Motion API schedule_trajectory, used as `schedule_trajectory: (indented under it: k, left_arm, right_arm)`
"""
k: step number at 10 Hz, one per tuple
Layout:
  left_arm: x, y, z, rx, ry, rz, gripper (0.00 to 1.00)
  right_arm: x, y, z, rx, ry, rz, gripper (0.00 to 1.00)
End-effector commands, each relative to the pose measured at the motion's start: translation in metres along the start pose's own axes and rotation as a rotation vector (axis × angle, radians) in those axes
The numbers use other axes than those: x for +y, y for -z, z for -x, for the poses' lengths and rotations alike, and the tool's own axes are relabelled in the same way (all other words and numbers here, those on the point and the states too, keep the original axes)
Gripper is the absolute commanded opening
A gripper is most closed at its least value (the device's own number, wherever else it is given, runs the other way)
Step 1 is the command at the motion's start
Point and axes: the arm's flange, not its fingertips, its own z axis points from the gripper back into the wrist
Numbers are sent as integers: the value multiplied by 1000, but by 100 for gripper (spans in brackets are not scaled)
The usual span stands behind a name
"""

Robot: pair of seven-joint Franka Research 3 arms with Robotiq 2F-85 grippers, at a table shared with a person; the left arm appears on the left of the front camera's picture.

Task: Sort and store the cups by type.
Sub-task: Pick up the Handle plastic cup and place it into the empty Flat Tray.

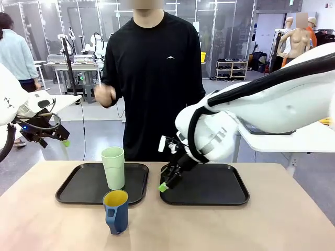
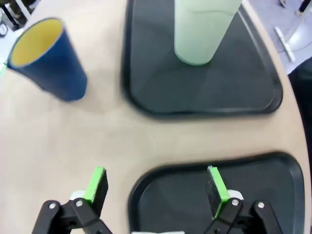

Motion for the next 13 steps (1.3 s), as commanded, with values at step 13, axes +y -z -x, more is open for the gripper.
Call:
schedule_trajectory:
  k: [13]
  left_arm:
    - [2,-1,0,-7,-3,4,100]
  right_arm:
    - [112,-136,106,169,-34,141,100]
